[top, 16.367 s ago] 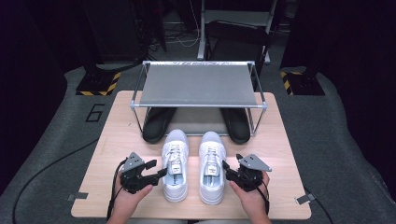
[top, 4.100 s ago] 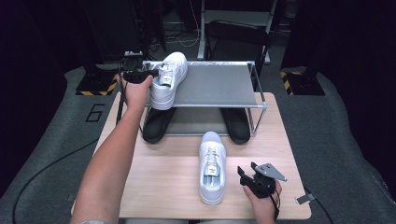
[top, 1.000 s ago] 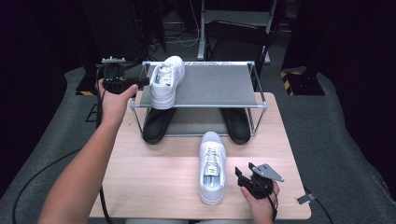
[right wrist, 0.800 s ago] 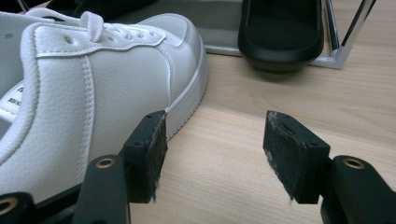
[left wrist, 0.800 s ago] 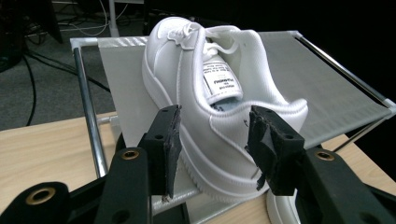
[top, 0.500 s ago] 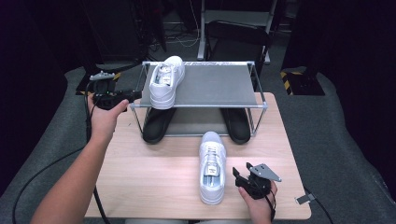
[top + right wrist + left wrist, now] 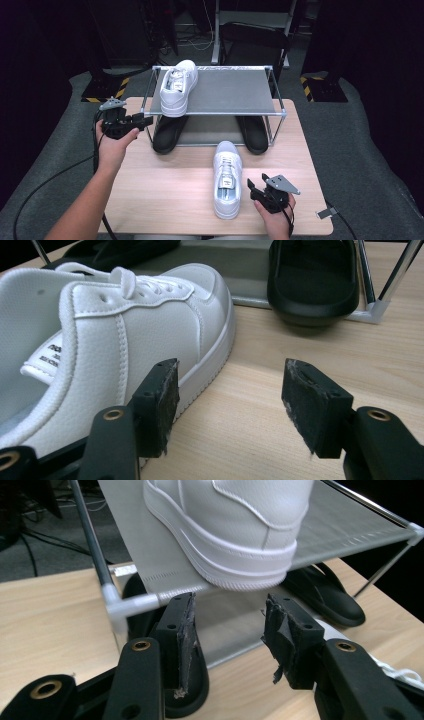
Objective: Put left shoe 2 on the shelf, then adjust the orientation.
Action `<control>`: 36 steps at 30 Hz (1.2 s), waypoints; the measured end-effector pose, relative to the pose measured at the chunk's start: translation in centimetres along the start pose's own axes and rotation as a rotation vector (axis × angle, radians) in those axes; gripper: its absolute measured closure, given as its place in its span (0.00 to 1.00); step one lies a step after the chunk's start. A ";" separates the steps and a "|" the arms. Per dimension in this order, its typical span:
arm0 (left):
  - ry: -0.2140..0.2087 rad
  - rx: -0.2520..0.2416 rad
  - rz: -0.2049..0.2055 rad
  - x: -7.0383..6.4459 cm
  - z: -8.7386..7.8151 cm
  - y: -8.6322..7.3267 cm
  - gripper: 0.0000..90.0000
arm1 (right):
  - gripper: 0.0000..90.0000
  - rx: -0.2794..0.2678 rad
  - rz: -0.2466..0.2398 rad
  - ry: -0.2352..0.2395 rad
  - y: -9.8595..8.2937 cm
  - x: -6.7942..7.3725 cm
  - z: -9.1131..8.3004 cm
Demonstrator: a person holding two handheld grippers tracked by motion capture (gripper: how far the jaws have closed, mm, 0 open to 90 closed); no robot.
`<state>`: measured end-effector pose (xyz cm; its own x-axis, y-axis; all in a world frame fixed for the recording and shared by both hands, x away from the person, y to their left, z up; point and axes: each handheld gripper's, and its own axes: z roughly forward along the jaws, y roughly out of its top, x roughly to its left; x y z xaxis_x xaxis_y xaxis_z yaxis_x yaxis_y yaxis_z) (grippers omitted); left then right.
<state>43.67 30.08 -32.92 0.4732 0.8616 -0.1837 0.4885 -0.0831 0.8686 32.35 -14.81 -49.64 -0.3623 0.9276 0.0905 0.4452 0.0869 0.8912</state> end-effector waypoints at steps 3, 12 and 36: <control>-0.007 0.007 0.003 -0.3 0.1 -1.1 0.61 | 0.44 -0.008 0.015 0.015 0.3 0.2 -0.2; 0.000 0.014 0.023 -0.4 0.9 -4.4 0.63 | 0.44 -0.041 -0.052 0.057 1.6 1.7 -0.7; 0.004 0.019 0.032 -1.3 1.0 -9.6 0.59 | 0.55 -0.033 -0.071 0.145 2.6 3.9 -0.2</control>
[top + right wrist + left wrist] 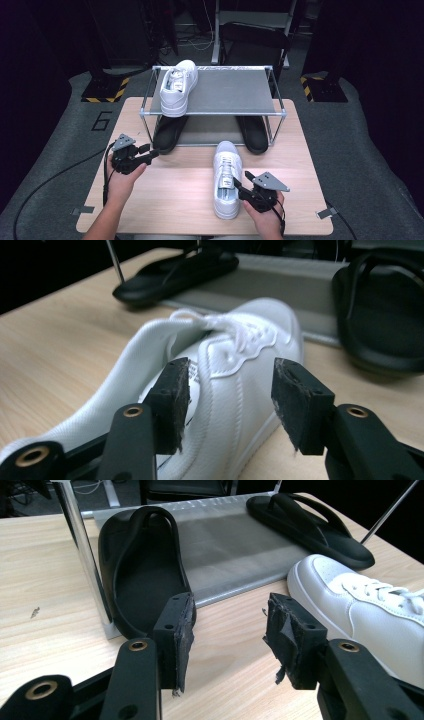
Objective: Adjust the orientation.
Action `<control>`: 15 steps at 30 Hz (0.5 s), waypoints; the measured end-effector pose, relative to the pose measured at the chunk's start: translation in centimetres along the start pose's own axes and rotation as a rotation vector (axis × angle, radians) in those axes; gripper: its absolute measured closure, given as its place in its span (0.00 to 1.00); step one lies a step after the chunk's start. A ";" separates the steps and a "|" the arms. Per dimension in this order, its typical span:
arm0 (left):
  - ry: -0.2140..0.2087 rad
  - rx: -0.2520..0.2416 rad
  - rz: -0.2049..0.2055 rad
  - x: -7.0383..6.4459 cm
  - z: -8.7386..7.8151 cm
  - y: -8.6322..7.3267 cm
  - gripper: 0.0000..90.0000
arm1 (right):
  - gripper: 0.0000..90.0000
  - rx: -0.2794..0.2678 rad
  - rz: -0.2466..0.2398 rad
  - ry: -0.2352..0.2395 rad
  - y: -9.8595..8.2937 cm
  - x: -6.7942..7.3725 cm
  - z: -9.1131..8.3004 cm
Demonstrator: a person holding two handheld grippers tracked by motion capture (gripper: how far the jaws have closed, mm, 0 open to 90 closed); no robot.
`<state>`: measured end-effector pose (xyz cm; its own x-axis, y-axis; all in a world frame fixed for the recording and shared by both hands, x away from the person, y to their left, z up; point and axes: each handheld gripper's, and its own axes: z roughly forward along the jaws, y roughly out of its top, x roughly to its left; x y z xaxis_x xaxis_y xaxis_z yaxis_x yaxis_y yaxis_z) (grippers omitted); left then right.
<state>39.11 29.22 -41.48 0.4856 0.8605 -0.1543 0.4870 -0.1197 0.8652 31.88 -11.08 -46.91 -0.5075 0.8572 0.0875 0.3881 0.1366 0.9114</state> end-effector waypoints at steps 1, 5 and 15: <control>0.000 -0.002 0.003 0.0 0.0 0.0 0.59 | 0.55 0.025 0.000 -0.002 -0.1 0.2 0.3; -0.008 -0.019 -0.017 0.1 -0.1 -0.5 0.58 | 0.61 0.062 -0.005 -0.018 -0.3 0.5 1.3; -0.002 -0.014 -0.046 0.5 -0.2 -1.5 0.58 | 0.74 0.093 -0.008 -0.023 -0.1 0.5 1.8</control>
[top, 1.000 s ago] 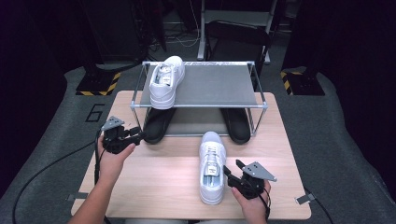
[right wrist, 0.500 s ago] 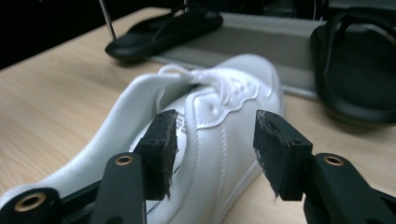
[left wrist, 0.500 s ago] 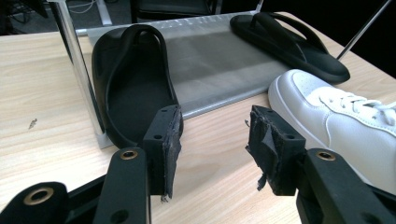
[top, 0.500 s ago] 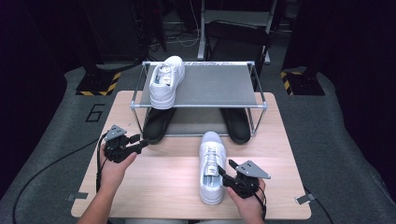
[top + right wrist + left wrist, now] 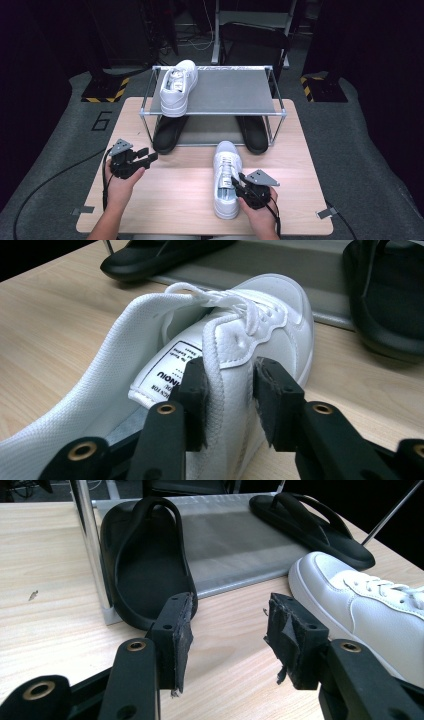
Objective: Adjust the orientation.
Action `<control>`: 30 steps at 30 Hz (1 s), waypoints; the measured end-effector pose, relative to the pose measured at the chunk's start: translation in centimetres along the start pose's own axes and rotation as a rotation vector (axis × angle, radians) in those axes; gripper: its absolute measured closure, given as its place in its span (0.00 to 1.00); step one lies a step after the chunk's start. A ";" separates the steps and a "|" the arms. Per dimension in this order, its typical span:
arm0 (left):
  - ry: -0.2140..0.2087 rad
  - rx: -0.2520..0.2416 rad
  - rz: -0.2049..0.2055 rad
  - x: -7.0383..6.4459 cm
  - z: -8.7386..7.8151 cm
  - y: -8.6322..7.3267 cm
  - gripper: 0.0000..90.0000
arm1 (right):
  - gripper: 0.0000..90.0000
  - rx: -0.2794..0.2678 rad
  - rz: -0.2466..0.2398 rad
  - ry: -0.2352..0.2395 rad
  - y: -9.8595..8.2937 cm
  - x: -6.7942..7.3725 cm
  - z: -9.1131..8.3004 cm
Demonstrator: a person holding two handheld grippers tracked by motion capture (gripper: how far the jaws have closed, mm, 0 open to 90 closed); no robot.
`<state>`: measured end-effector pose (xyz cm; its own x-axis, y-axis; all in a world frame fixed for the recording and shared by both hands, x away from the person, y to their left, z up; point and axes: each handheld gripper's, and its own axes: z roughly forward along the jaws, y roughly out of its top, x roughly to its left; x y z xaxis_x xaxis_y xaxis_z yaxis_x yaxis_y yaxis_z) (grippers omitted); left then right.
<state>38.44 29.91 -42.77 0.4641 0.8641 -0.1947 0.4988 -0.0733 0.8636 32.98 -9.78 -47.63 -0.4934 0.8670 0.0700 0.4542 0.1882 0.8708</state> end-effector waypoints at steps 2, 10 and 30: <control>0.000 -0.002 -0.003 0.0 0.0 -0.1 0.58 | 0.77 0.002 -0.007 0.010 0.1 -0.1 -0.1; 0.002 0.005 -0.010 -0.1 0.2 -0.6 0.58 | 0.88 -0.009 0.003 -0.009 0.3 -1.5 -0.3; 0.002 0.025 -0.022 0.1 0.0 -2.0 0.58 | 0.73 0.013 0.006 0.036 -0.3 -2.3 0.0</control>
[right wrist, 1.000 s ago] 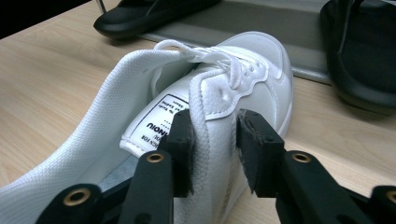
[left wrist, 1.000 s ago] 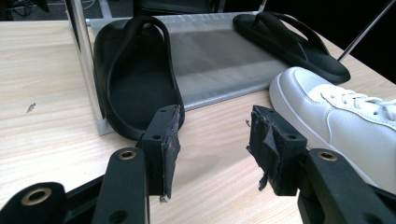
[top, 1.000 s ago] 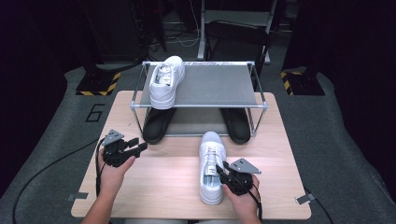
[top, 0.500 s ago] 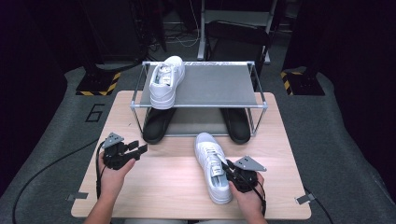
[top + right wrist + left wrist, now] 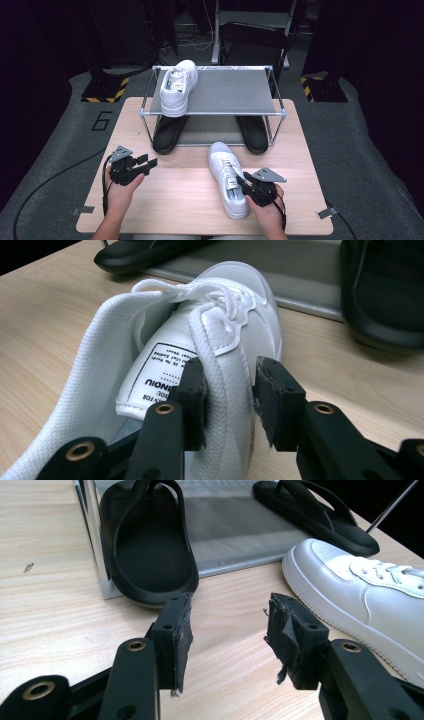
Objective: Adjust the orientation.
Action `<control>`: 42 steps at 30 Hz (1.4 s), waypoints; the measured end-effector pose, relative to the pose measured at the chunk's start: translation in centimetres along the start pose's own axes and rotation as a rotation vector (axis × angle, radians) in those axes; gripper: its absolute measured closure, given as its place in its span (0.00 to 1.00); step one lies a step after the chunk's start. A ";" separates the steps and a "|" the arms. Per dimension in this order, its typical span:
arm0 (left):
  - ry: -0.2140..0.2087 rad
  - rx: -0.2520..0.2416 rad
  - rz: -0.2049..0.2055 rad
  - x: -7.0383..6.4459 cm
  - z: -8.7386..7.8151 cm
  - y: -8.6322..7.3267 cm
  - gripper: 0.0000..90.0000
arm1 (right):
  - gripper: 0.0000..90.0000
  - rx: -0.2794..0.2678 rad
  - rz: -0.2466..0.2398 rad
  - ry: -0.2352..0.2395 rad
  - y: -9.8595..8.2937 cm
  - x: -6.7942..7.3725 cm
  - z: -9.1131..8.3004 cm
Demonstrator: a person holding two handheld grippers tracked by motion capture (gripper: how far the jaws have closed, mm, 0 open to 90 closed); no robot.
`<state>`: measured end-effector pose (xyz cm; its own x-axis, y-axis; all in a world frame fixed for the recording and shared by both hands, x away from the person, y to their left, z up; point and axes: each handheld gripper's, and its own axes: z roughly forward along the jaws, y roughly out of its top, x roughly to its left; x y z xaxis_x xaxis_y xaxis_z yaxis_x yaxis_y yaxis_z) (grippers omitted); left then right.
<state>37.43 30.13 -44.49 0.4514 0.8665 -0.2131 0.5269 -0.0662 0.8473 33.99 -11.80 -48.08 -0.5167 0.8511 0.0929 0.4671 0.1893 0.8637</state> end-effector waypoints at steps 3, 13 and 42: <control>-0.003 -0.001 0.002 -0.1 0.1 0.0 0.58 | 0.73 0.003 -0.005 0.003 0.0 -0.1 0.1; -0.010 0.009 0.002 -0.4 0.4 -0.7 0.57 | 0.80 -0.001 0.038 0.004 -0.1 -0.1 0.0; 0.002 0.014 -0.007 0.0 1.4 -4.8 0.57 | 0.92 0.005 0.086 0.010 0.8 -0.4 -0.7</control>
<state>35.87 29.78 -49.25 0.4458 0.8681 -0.2183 0.5403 -0.0665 0.8389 34.10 -12.28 -47.07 -0.4813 0.8597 0.1713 0.5136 0.1182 0.8498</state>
